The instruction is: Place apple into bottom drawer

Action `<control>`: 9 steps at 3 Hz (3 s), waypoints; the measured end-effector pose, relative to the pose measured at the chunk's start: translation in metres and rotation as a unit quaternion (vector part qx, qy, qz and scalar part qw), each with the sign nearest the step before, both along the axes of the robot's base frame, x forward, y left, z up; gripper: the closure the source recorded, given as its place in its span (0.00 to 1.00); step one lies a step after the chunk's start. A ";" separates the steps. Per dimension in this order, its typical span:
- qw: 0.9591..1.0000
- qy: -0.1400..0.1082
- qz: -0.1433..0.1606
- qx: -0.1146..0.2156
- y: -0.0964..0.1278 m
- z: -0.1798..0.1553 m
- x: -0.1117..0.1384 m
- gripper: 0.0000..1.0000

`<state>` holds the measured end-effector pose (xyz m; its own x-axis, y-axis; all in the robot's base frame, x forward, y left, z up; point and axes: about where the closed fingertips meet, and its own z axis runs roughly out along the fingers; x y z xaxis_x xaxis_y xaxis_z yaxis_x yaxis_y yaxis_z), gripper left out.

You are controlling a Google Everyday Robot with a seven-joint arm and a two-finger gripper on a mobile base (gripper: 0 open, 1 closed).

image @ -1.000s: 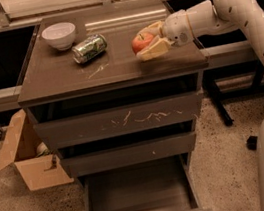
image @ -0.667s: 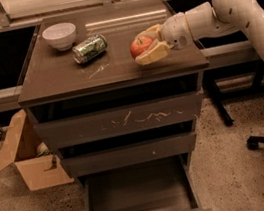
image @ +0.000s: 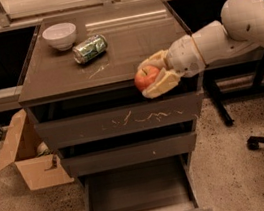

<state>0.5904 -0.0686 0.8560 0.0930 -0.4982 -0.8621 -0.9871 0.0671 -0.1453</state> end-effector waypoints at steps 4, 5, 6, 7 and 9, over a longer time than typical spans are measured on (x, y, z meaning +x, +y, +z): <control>0.990 0.104 0.033 -0.085 -0.024 -0.130 -0.066 1.00; 0.984 0.134 0.020 -0.117 -0.053 -0.192 -0.085 1.00; 0.979 0.155 -0.001 -0.133 -0.078 -0.254 -0.097 1.00; 0.973 0.188 -0.009 -0.134 -0.090 -0.319 -0.102 1.00; 0.972 0.195 -0.018 -0.131 -0.090 -0.340 -0.102 1.00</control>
Offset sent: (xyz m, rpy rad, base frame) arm -0.0356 0.0003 -0.0291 -0.0460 0.0829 0.0304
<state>0.4882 -0.1590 0.5157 -0.2369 -0.7024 -0.6712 -0.9683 0.1140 0.2225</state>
